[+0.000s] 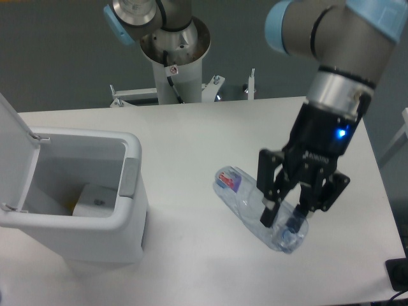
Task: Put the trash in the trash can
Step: 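Close the gripper on the water bottle and lift it, then carry the bottle over the trash bin opening, then open the gripper to drop the bottle into the bin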
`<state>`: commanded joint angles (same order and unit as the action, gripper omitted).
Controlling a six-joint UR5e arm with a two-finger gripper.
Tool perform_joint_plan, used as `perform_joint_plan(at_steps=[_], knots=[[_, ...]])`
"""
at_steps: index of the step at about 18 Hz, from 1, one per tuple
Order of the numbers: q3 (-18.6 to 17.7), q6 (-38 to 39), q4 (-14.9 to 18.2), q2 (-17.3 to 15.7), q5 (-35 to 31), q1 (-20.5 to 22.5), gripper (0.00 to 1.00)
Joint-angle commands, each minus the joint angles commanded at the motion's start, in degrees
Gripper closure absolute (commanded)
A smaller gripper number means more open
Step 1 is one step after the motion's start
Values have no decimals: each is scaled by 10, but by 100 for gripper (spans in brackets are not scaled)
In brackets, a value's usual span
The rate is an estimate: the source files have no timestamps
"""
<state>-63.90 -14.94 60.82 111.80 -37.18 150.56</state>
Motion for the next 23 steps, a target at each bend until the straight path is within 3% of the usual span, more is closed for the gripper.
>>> perform_joint_plan(at_steps=[5, 11, 14, 16, 18, 20, 23], knots=[[-1, -1, -27, -7, 72, -18, 78], [-10, -4, -31, -10, 77, -88, 78], [-16, -2, -56, -8, 77, -118, 78], [-32, -3, -65, -10, 77, -133, 77], [-75, -12, -76, -25, 77, -146, 77], [-111, -18, -124, -29, 72, -155, 75], [-112, -21, -134, -24, 70, -160, 74]])
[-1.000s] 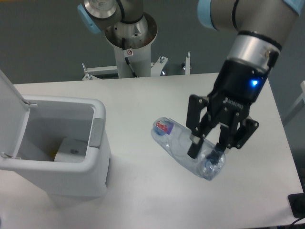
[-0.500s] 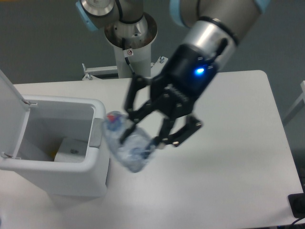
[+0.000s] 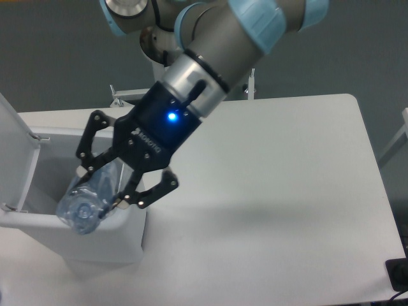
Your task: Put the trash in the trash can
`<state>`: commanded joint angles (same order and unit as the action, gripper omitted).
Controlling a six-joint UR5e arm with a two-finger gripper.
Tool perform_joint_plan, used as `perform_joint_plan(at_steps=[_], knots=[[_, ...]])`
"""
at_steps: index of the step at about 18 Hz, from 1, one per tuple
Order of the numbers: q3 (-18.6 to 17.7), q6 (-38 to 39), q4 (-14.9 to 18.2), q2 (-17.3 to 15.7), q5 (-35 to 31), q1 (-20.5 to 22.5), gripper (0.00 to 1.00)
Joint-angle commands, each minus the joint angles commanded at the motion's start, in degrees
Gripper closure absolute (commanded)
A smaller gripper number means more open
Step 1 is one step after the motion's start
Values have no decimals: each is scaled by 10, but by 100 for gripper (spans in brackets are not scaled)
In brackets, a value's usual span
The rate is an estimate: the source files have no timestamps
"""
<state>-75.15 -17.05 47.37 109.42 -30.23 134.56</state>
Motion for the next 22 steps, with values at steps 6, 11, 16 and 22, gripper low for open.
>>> perform_joint_plan(at_steps=[6, 11, 16, 22], knots=[[-27, -32, 0, -1, 0, -11, 2], [-25, -33, 0, -8, 1, -4, 0], [-19, -32, 0, -15, 2, 29, 0], [-6, -45, 0, -12, 3, 90, 0]])
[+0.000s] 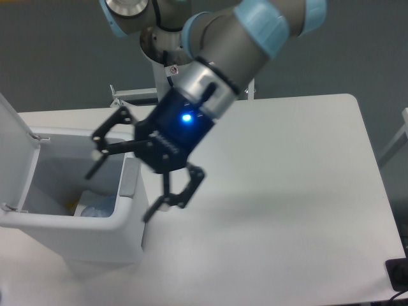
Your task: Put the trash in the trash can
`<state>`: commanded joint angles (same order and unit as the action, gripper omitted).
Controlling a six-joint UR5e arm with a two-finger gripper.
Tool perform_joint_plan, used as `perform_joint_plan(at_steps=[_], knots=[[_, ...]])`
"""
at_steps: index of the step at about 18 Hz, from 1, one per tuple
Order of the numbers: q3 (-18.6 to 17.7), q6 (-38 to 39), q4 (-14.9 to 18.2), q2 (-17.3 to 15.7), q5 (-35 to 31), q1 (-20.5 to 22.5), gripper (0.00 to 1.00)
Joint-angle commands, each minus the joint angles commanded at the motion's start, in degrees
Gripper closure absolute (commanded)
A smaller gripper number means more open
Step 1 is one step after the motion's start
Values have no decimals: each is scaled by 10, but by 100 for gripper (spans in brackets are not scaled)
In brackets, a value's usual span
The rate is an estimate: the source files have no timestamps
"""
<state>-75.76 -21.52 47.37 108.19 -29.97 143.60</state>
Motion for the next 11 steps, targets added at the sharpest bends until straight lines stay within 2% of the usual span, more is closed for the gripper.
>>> perform_joint_plan(at_steps=[8, 11], knots=[[-7, -51, 3, 37, -2, 92, 0], [-11, -88, 3, 69, -3, 137, 0]])
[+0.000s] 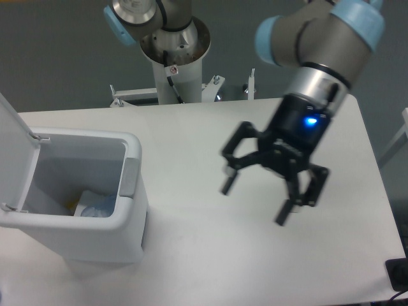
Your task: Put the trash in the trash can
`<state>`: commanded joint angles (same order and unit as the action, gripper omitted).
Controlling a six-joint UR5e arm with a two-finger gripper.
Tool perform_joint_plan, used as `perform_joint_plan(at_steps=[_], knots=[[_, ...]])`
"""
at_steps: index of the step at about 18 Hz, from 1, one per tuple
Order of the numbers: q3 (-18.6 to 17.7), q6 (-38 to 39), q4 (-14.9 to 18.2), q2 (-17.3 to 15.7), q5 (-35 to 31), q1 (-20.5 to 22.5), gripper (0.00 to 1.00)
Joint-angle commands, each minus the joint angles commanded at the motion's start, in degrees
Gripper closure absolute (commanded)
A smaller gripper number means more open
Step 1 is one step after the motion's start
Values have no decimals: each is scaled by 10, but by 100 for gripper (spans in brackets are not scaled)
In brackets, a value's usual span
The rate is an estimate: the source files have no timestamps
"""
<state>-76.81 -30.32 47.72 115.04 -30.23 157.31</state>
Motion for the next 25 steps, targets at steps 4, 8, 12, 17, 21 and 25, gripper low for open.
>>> perform_joint_plan(at_steps=[4, 8, 12, 17, 21, 25], knots=[[-28, -15, 0, 4, -31, 24, 0], [-47, -70, 8, 3, -134, 24, 0], [-34, -191, 121, -1, -347, 6, 0], [-31, -321, 212, -4, -499, -22, 0], [-45, -420, 217, -1, -543, -23, 0], [-47, -422, 212, 0, -545, -38, 0]])
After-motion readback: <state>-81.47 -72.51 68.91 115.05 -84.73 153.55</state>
